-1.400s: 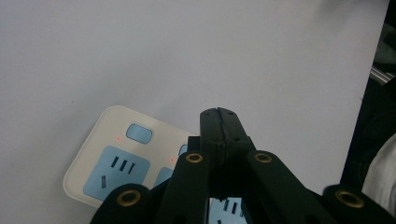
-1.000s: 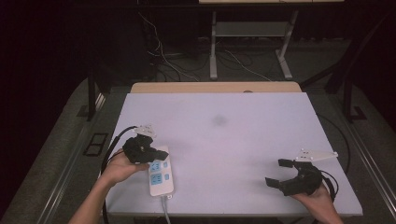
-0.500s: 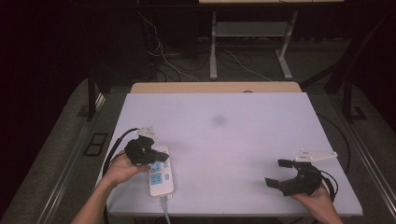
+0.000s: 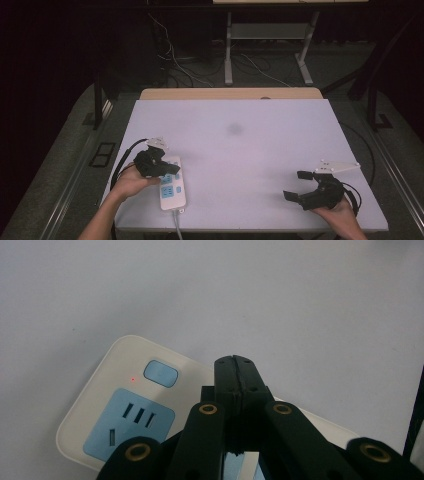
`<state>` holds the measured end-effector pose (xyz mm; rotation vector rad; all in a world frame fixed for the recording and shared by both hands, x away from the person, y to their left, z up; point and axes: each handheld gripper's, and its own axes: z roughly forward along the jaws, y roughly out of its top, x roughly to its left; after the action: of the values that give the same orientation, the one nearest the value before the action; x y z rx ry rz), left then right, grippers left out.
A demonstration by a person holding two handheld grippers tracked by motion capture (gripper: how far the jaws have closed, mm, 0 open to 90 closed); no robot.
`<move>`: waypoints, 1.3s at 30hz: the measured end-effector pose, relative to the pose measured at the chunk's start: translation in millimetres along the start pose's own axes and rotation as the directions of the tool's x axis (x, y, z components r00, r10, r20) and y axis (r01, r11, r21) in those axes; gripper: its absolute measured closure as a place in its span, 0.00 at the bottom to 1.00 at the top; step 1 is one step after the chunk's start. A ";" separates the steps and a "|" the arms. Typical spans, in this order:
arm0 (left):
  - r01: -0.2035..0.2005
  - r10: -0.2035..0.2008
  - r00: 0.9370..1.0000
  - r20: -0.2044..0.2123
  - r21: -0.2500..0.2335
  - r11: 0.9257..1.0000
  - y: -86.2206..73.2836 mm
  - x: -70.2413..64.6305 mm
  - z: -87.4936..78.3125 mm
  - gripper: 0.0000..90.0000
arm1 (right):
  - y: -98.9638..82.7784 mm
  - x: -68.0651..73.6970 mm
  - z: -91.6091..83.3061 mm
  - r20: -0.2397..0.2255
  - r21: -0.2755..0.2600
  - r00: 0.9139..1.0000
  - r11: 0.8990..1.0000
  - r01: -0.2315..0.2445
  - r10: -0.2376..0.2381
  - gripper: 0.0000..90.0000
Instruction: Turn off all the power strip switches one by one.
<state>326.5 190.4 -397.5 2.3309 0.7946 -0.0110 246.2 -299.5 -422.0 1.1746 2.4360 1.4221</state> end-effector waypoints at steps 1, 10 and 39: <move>-0.003 0.003 1.000 -0.002 0.004 1.000 -0.4 0.3 0.7 0.99 | -0.1 0.0 0.2 0.000 0.000 1.000 1.000 0.001 -0.001 0.01; 0.006 -0.006 1.000 0.006 0.017 1.000 -3.3 0.3 5.9 0.99 | -0.1 -0.1 1.1 -0.002 0.007 1.000 1.000 0.007 -0.007 0.01; 0.019 -0.019 1.000 -0.010 0.007 1.000 -7.9 -3.1 8.9 0.99 | -0.6 -0.6 0.1 0.022 0.015 1.000 1.000 0.002 -0.003 0.01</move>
<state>321.4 188.2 -408.5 2.3318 0.8232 -0.0110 246.3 -300.0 -422.7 1.1835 2.4367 1.3854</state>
